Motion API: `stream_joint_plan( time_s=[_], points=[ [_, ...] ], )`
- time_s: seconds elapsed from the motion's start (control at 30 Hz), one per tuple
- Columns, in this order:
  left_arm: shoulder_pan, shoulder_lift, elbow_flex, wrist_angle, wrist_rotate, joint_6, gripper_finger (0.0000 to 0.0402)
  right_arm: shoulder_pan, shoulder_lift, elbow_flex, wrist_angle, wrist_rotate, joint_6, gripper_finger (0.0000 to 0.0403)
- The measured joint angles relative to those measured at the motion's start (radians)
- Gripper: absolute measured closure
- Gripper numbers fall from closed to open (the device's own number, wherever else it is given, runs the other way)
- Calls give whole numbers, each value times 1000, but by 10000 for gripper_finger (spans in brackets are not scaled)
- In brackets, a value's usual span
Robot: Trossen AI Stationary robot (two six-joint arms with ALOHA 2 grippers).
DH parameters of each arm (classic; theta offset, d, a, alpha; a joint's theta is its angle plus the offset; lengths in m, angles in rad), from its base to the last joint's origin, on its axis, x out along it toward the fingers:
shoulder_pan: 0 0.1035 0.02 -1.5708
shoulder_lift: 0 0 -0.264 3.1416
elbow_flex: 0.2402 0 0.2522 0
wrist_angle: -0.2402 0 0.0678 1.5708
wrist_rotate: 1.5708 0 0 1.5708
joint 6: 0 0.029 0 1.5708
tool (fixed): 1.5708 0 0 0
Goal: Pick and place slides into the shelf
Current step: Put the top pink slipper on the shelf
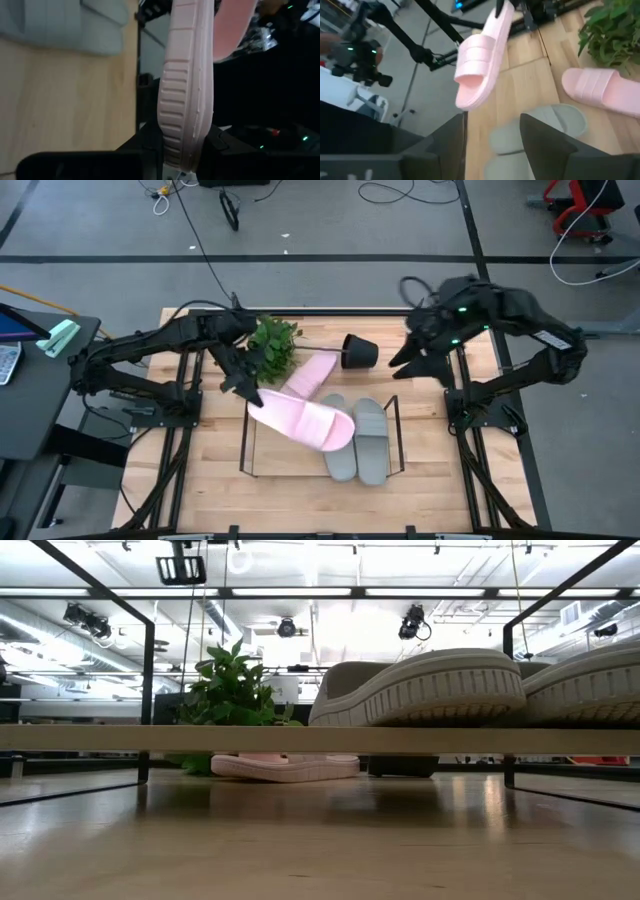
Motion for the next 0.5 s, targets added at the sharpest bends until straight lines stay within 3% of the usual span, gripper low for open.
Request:
stream_joint_plan(
  time_s=[0.27,0.5],
  points=[
    [-70,4,8,-89,-146,76,332,-5,156,0,13,-44,-25,203],
    [-107,4,83,-151,-274,117,334,-5,290,0,196,-151,4,202]
  ],
)
